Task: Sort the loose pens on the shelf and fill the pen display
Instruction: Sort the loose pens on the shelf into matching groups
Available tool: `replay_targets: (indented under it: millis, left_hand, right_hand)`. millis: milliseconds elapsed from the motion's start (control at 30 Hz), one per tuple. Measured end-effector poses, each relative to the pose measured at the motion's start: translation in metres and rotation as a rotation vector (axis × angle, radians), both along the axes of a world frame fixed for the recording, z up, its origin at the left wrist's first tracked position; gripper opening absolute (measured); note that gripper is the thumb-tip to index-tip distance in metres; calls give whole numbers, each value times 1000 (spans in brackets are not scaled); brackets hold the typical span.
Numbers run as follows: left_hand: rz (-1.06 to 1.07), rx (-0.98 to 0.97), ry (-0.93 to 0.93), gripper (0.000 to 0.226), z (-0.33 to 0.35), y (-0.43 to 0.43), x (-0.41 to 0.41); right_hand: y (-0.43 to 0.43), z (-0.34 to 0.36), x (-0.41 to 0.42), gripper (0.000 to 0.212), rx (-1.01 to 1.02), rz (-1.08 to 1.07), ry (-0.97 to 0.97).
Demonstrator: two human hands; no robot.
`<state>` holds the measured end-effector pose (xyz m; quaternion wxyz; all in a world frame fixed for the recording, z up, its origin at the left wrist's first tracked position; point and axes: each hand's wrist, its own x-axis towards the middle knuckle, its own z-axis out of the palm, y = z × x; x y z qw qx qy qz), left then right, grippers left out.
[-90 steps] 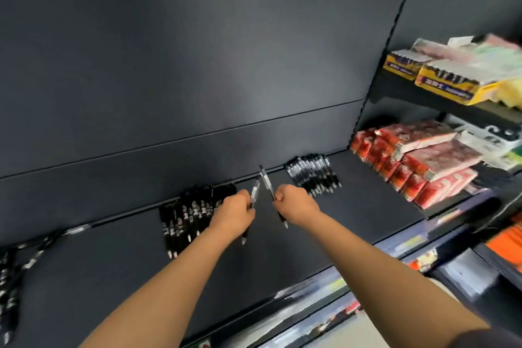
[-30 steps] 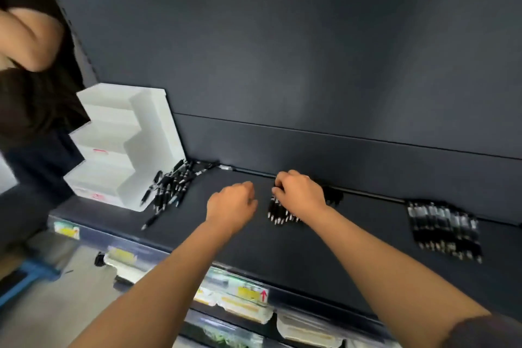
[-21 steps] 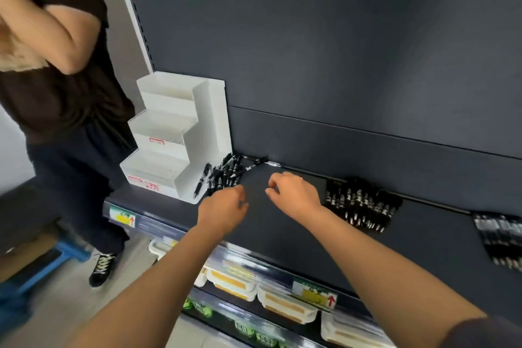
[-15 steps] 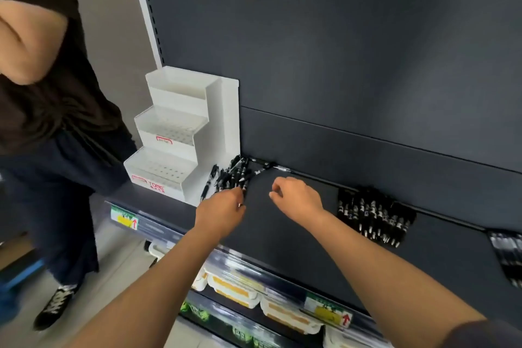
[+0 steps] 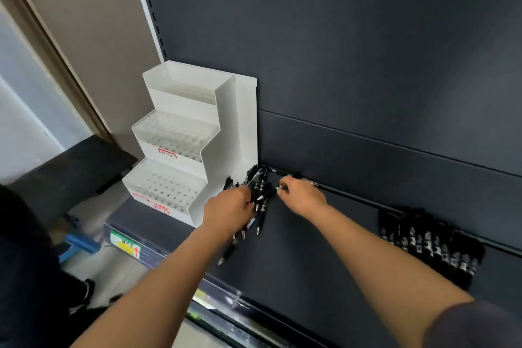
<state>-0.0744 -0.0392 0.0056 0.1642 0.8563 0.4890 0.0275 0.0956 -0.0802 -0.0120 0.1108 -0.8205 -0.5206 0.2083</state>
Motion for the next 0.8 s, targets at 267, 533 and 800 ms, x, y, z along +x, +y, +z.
replay_targets:
  millis: [267, 533, 800]
  left_hand:
    - [-78, -53, 24, 13, -22, 29, 4]
    - [-222, -16, 89, 19, -34, 37, 17]
    - [-326, 6, 317, 26, -41, 28, 44]
  right_hand:
    - [38, -27, 1, 38, -102, -61, 114]
    - [20, -36, -10, 12, 15, -284, 96]
    - [-12, -27, -3, 40, 39, -317, 114]
